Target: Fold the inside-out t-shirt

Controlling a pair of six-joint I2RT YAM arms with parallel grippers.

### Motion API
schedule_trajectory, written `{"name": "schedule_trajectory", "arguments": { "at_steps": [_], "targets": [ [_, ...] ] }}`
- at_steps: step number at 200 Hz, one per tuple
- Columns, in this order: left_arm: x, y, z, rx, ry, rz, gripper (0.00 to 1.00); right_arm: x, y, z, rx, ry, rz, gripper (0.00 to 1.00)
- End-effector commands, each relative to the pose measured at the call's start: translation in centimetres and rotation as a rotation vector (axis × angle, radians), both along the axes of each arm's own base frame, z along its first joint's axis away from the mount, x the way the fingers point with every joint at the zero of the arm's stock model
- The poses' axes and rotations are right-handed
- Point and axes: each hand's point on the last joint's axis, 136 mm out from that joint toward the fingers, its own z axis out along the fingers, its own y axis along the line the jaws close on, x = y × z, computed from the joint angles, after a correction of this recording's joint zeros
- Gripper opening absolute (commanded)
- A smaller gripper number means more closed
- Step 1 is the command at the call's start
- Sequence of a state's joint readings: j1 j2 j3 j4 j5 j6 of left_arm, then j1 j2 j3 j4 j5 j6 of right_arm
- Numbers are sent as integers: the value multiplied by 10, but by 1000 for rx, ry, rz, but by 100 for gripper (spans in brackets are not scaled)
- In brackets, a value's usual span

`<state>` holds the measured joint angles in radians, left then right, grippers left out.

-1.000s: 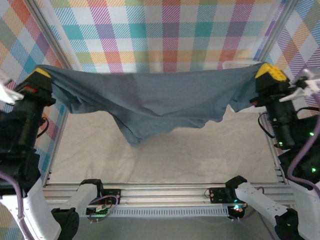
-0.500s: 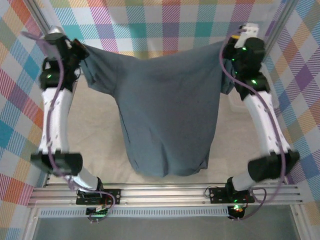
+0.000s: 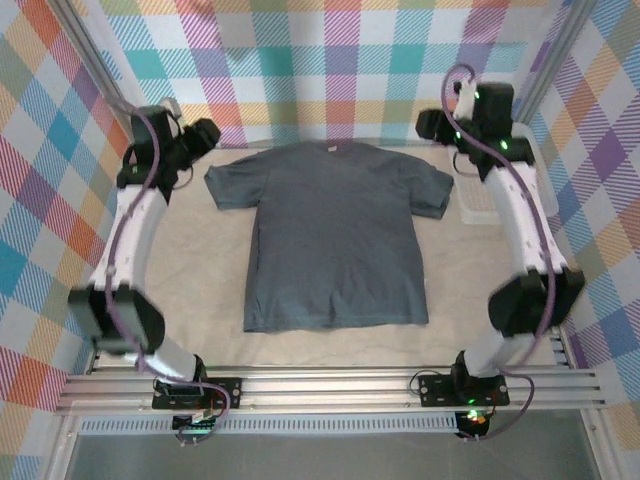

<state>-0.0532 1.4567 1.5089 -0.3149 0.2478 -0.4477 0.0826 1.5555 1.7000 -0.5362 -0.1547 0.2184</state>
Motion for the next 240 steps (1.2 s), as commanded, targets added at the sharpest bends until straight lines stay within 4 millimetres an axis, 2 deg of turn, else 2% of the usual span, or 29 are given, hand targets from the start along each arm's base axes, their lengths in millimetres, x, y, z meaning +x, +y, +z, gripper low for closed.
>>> {"name": "schedule_trajectory", "arguments": {
  "at_steps": [1, 12, 21, 35, 46, 56, 68, 81, 102, 128, 141, 177, 217, 240],
  "targets": [
    [-87, -99, 38, 128, -224, -353, 55, -73, 21, -33, 200, 148, 62, 69],
    [-127, -136, 19, 260, -272, -515, 60, -109, 24, -68, 243, 246, 36, 67],
    [-165, -163, -12, 377, -275, -684, 64, -141, 32, -96, 264, 327, 42, 65],
    [-219, -186, -53, 580, -313, -929, 72, -188, 52, -137, 260, 456, 95, 64],
    [-254, -192, -88, 735, -322, -1101, 77, -220, 63, -163, 227, 543, 117, 64],
    [-276, -191, -118, 852, -307, -1211, 82, -242, 69, -184, 197, 613, 133, 65],
    [-293, -189, -152, 945, -253, -1315, 90, -256, 70, -202, 178, 677, 124, 65],
    [-305, -190, -186, 997, -180, -1390, 94, -262, 69, -213, 176, 715, 112, 65],
    [-310, -204, -228, 1058, -134, -1434, 100, -254, 69, -214, 178, 696, 98, 67],
    [-285, -208, -264, 1186, -85, -1341, 100, -244, 71, -208, 183, 661, 87, 70],
    [-275, -213, -274, 1205, -97, -1301, 100, -241, 72, -208, 180, 660, 91, 71],
    [-272, -227, -299, 1163, -100, -1297, 100, -238, 74, -210, 158, 677, 101, 74],
    [-253, -222, -316, 1269, -114, -1224, 100, -233, 78, -210, 182, 674, 101, 75],
    [-248, -216, -321, 1325, -117, -1203, 97, -231, 77, -210, 167, 668, 97, 75]
  ]
}}
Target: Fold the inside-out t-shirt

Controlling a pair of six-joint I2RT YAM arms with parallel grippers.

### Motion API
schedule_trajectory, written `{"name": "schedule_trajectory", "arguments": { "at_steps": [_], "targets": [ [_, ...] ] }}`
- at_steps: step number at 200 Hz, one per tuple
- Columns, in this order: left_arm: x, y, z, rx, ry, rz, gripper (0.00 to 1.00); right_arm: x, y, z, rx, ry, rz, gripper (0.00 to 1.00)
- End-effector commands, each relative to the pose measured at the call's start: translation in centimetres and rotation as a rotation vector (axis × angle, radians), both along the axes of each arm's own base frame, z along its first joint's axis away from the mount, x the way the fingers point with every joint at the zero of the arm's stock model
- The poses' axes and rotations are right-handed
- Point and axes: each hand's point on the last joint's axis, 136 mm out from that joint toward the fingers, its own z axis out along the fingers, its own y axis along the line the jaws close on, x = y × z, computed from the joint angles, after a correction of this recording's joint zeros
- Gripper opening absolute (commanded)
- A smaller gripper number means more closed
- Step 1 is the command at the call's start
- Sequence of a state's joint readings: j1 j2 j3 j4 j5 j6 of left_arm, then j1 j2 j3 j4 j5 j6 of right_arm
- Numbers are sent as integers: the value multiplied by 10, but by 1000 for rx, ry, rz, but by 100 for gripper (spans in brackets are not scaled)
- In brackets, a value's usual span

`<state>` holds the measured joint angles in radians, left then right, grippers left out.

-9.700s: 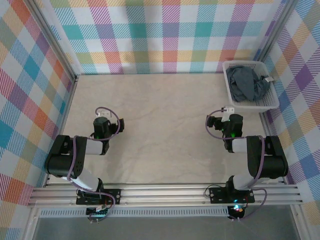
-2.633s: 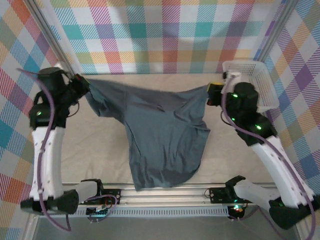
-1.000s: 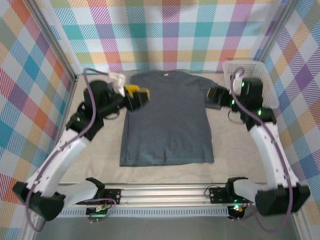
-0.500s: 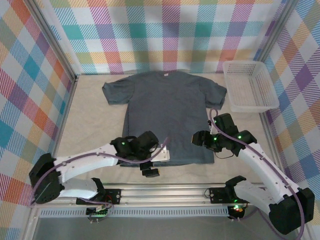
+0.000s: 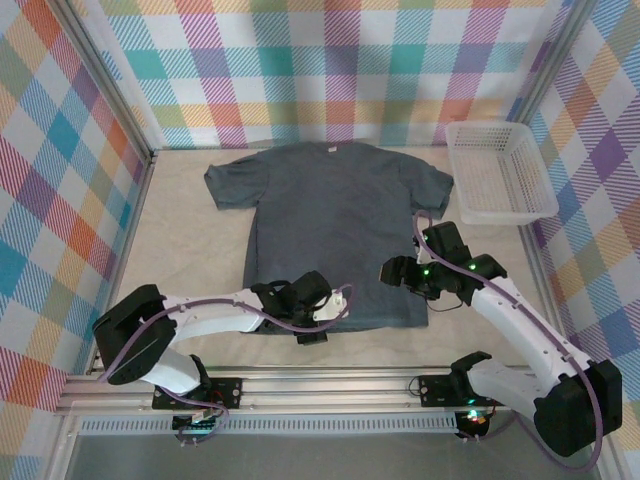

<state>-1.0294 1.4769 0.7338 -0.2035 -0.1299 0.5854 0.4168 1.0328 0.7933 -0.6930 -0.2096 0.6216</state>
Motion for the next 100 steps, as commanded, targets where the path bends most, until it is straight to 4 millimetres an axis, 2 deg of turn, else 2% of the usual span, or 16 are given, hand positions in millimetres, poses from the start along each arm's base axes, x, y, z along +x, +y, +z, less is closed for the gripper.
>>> {"name": "schedule_trajectory", "arguments": {
  "at_steps": [1, 17, 41, 59, 70, 88, 100],
  "targets": [
    [12, -1, 1, 17, -89, -2, 96, 8, 4, 14, 11, -37, -2, 75],
    [14, 0, 2, 12, -102, 3, 87, 9, 3, 15, 0, -36, 2, 75],
    [12, -3, 9, -33, -99, 9, 59, 7, 0, 17, -8, -42, -2, 75],
    [7, -3, 8, -38, -67, 4, 27, 6, -3, 18, -21, -49, -6, 75],
    [5, -4, 8, -41, -48, 10, 0, 6, -5, 20, -29, -63, -6, 76],
    [6, -9, 25, -100, -40, 47, 0, 9, -2, 33, -26, -154, 56, 76],
    [12, -14, 51, -195, -37, 103, 0, 12, 7, 50, -5, -299, 153, 77]
  ]
}}
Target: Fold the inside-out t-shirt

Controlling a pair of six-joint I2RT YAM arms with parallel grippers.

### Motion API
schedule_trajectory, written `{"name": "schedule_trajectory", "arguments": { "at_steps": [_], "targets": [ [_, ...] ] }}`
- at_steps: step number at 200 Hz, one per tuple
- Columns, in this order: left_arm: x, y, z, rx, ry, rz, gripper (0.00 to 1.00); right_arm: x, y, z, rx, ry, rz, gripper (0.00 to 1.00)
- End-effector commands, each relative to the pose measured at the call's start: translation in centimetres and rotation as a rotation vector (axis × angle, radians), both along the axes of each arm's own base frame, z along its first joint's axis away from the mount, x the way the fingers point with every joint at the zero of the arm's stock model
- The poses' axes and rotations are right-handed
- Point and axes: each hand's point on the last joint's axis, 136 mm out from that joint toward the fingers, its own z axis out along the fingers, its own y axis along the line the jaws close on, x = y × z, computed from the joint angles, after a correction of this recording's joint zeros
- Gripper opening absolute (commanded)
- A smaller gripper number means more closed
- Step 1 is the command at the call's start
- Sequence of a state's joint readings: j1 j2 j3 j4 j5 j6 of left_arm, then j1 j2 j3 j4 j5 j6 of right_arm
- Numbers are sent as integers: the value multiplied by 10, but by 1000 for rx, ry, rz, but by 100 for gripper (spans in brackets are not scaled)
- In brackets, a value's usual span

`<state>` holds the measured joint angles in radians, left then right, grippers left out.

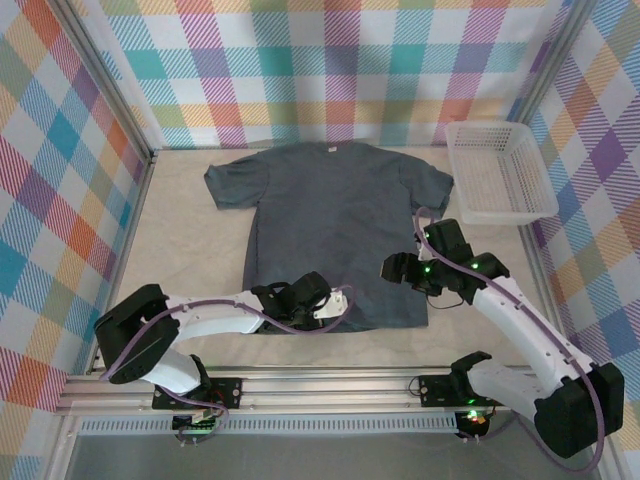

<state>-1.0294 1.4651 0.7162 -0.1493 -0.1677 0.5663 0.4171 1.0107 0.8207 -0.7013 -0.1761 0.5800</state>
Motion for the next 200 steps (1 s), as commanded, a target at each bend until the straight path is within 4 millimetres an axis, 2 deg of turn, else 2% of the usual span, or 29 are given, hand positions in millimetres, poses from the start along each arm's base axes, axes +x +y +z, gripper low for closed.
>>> {"name": "schedule_trajectory", "arguments": {
  "at_steps": [1, 18, 28, 42, 61, 76, 85, 91, 98, 116, 127, 138, 148, 160, 169, 181, 200],
  "targets": [
    [4, -13, 48, -176, 7, 68, 0, 6, 11, 37, 14, -243, 154, 77],
    [15, -19, 92, -346, 36, 142, 0, 5, 36, 61, -13, -593, 371, 79],
    [20, -23, 114, -424, 46, 161, 0, -4, 54, 68, -35, -793, 500, 88],
    [28, -24, 137, -490, 40, 190, 0, -6, 73, 72, -90, -1027, 607, 98],
    [36, -24, 161, -535, 29, 213, 0, 9, 88, 59, -181, -1093, 653, 97],
    [40, -24, 172, -552, 25, 227, 0, 15, 106, 45, -231, -1123, 714, 97],
    [41, -25, 178, -565, 26, 236, 0, 25, 111, 34, -312, -1150, 705, 97],
    [42, -25, 183, -576, 25, 242, 0, 35, 110, 32, -378, -1172, 661, 97],
    [42, -24, 187, -587, 26, 244, 0, 52, 98, 27, -494, -1170, 574, 97],
    [40, -20, 203, -625, 18, 251, 0, 94, 46, 34, -835, -1129, 272, 94],
    [40, -15, 208, -632, 10, 255, 0, 106, 20, 44, -967, -1131, 154, 94],
    [39, -11, 212, -631, 4, 257, 0, 114, 0, 43, -983, -1082, 93, 94],
    [39, -10, 213, -627, -3, 250, 0, 119, -28, 32, -971, -956, 34, 94],
    [39, -9, 207, -609, -1, 234, 0, 119, -59, 19, -882, -803, -67, 95],
    [38, -13, 204, -604, 11, 225, 0, 115, -71, 10, -796, -725, -121, 96],
    [40, -19, 205, -623, 32, 220, 0, 107, -55, 6, -678, -707, -41, 97],
    [47, -34, 207, -658, 57, 222, 0, 75, 7, 9, -359, -713, 247, 96]
  ]
}}
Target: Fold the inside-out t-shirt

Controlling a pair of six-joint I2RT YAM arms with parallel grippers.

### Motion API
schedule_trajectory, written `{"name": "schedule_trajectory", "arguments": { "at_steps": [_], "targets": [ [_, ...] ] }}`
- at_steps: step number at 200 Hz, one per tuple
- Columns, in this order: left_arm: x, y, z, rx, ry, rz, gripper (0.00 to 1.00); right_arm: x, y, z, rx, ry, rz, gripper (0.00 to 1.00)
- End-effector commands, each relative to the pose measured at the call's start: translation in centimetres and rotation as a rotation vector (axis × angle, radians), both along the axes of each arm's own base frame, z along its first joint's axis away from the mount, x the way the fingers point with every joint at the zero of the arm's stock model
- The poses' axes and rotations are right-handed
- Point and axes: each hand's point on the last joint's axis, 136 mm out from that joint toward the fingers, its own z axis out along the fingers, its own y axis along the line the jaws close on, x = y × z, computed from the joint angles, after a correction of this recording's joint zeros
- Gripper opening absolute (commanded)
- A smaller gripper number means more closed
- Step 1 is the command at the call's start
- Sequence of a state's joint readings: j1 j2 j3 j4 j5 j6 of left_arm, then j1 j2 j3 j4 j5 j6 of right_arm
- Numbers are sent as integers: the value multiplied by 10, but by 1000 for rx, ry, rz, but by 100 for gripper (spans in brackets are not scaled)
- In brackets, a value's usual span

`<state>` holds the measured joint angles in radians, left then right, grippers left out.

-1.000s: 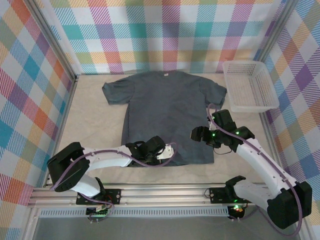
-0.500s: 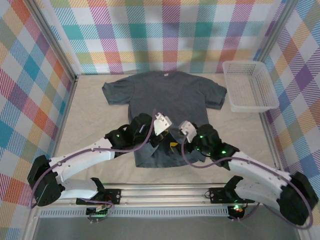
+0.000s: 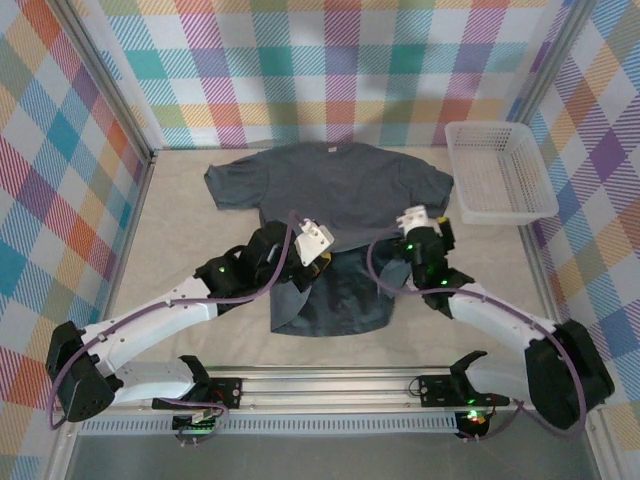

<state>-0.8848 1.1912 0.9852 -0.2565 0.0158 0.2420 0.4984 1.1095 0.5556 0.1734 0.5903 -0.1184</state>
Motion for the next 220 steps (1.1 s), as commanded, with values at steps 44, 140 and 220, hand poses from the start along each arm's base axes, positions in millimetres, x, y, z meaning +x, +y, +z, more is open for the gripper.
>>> {"name": "schedule_trajectory", "arguments": {
  "at_steps": [44, 140, 220],
  "targets": [
    [44, -32, 10, -43, -7, 38, 0, -130, 124, 14, 401, 244, 736, 95],
    [59, -25, 54, -129, 9, 53, 0, -69, 191, -11, 20, -198, 670, 0],
    [14, -41, 128, -287, 76, -176, 0, 75, 127, -8, -472, -396, 298, 0]
  ]
}}
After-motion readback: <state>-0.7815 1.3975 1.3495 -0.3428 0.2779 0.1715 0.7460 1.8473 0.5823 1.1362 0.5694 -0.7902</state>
